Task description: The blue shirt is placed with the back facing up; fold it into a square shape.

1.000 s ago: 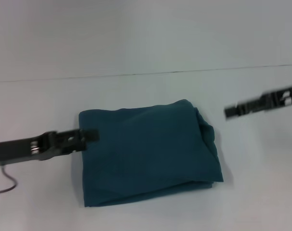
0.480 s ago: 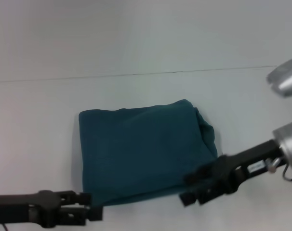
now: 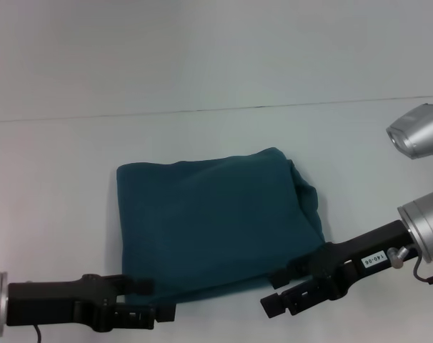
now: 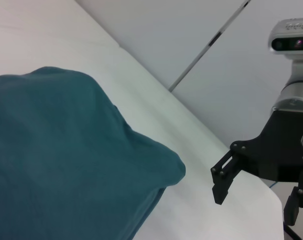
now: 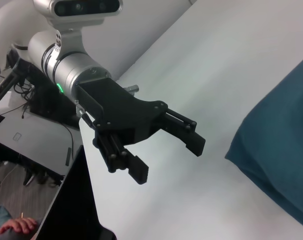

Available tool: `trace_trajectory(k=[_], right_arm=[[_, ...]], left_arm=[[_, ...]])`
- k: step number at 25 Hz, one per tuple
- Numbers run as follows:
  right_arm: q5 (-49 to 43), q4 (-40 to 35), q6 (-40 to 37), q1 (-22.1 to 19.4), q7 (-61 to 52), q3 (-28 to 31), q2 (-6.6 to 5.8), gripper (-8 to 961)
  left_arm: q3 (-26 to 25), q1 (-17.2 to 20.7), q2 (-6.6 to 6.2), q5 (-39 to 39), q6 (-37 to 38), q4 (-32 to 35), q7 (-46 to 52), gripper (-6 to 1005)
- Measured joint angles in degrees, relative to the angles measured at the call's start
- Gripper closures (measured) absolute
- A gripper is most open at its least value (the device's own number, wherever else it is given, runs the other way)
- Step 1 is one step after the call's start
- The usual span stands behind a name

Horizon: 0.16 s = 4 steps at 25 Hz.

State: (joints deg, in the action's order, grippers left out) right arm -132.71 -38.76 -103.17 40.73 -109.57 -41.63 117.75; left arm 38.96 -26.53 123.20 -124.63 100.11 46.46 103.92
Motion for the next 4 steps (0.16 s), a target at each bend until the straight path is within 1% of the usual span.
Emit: trace_trajectory(k=[4], right_arm=[[0.0,0.01,-0.06,-0.11,0.04,-0.02,-0.04,101]], left_arm=[[0.2,-0.34,0.03,0.0,-0.14,-0.08,0.01,84]])
